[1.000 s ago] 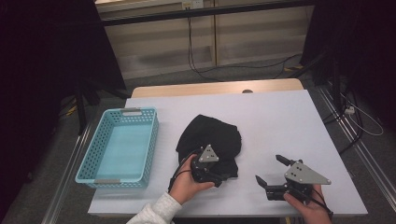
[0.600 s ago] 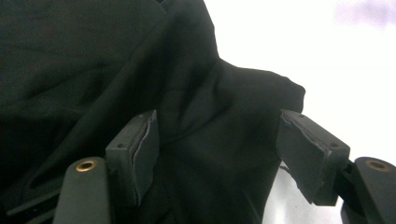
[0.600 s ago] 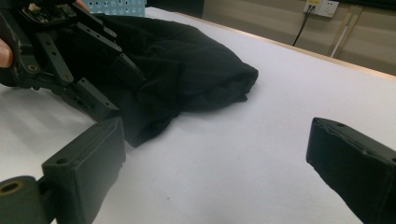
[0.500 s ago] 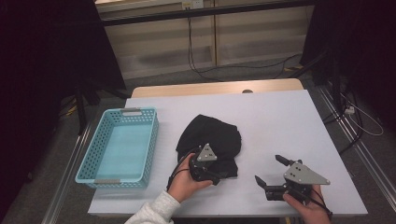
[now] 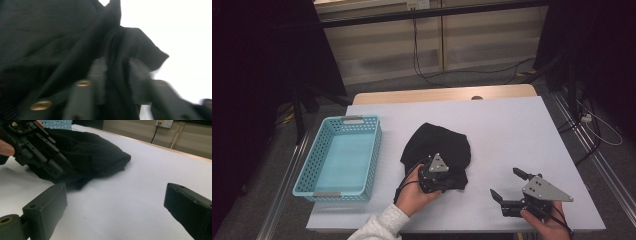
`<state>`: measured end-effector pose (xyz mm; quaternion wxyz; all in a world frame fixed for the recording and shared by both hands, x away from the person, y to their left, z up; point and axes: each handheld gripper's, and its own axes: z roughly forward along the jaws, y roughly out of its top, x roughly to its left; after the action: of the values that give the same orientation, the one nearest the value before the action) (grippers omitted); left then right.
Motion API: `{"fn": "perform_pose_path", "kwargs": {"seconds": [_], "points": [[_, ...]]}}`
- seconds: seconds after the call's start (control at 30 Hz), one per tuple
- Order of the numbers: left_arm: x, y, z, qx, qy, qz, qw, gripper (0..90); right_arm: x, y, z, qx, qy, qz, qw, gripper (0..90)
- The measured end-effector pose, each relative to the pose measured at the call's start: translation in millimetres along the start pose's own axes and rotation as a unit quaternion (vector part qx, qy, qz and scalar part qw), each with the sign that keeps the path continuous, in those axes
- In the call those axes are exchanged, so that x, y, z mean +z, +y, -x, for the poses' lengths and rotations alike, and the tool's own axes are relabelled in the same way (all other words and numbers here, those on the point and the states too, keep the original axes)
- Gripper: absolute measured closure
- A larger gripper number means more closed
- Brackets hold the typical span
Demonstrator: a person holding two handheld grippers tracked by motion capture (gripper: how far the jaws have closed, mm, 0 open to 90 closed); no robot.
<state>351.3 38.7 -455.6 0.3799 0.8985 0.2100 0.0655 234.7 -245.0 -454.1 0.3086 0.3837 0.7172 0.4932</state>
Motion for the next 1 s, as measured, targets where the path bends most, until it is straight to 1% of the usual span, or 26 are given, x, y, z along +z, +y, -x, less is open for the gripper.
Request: {"fn": "perform_pose_path", "kwargs": {"seconds": [0.03, 0.1, 0.13, 0.17, 0.23, 0.27, 0.3, 0.37, 0.4, 0.43, 0.47, 0.5, 0.57, 0.63, 0.7, 0.77, 0.83, 0.87, 0.9, 1.0], "points": [[0.3, 0.2, 0.6, -0.011, -0.002, 0.003, 0.9999, 79.4, -0.4, -0.2, 0.0, 0.0, -0.001, -0.001, 1.0, 3.8], [-0.6, 1.0, 0.6, -0.017, -0.005, 0.003, 0.9998, 83.1, -0.7, 0.0, 0.4, 0.0, -0.004, -0.001, 1.0, 3.8], [-1.2, 1.6, 0.5, -0.022, -0.012, 0.005, 0.9997, 84.4, -0.4, 0.2, 0.5, 0.002, -0.005, 0.0, 1.0, 3.8], [-3.5, 2.0, -0.8, -0.032, -0.017, 0.01, 0.9993, 85.9, 0.1, 0.3, 0.5, 0.001, -0.005, -0.001, 1.0, 3.8], [-11.6, 4.2, -5.3, -0.049, -0.029, 0.023, 0.9981, 87.1, 2.0, 0.5, 0.2, -0.001, -0.004, -0.002, 1.0, 3.8], [-17.6, 6.2, -8.6, -0.057, -0.037, 0.031, 0.9972, 87.2, 2.9, 0.8, -0.1, -0.001, -0.004, -0.003, 1.0, 3.8], [-24.0, 7.7, -12.3, -0.067, -0.04, 0.043, 0.996, 87.2, 3.9, 1.4, -0.3, 0.001, 0.0, -0.004, 1.0, 3.8], [-38.3, 10.2, -20.8, -0.079, -0.039, 0.06, 0.9943, 87.2, 6.3, 2.4, -0.7, -0.001, 0.003, -0.007, 1.0, 3.9], [-45.5, 10.6, -25.4, -0.087, -0.04, 0.072, 0.9928, 87.2, 7.9, 2.7, -0.6, -0.002, 0.001, -0.009, 1.0, 4.0], [-52.0, 10.4, -29.8, -0.1, -0.04, 0.083, 0.9908, 87.2, 9.4, 3.2, -0.3, -0.002, 0.004, -0.01, 0.9999, 4.0], [-58.4, 9.6, -34.5, -0.109, -0.04, 0.09, 0.9891, 87.2, 11.0, 3.9, 0.1, -0.002, 0.005, -0.011, 0.9999, 4.0], [-63.8, 8.5, -38.3, -0.119, -0.038, 0.097, 0.9874, 87.2, 12.8, 4.6, 0.5, -0.001, 0.004, -0.012, 0.9999, 4.0], [-72.6, 5.4, -45.3, -0.132, -0.031, 0.109, 0.9847, 87.3, 17.1, 6.4, 1.3, 0.004, 0.008, -0.014, 0.9999, 3.7], [-80.1, 2.3, -51.6, -0.143, -0.021, 0.116, 0.9827, 87.3, 22.3, 9.0, 2.0, 0.016, 0.016, -0.009, 0.9997, 2.9], [-86.3, 0.0, -55.8, -0.151, -0.014, 0.126, 0.9804, 87.3, 29.0, 12.2, 1.3, 0.004, 0.016, -0.017, 0.9997, 3.0], [-91.1, -1.0, -58.1, -0.153, -0.009, 0.13, 0.9795, 87.3, 37.3, 15.4, 0.2, -0.001, 0.02, -0.023, 0.9995, 4.3], [-93.6, -1.8, -59.7, -0.157, -0.009, 0.136, 0.978, 87.3, 47.6, 17.4, -0.2, -0.009, 0.021, -0.034, 0.9992, 4.8], [-94.2, -2.2, -60.2, -0.157, -0.004, 0.139, 0.9777, 87.3, 53.3, 18.3, 0.0, -0.008, 0.023, -0.037, 0.999, 5.7], [-94.9, -2.9, -61.0, -0.156, 0.001, 0.139, 0.978, 87.3, 58.7, 19.5, 0.4, -0.01, 0.023, -0.04, 0.9989, 7.5], [-97.4, -5.2, -63.3, -0.161, 0.007, 0.14, 0.9769, 87.3, 72.1, 24.6, 2.2, -0.011, 0.02, -0.043, 0.9988, 10.1]]}}
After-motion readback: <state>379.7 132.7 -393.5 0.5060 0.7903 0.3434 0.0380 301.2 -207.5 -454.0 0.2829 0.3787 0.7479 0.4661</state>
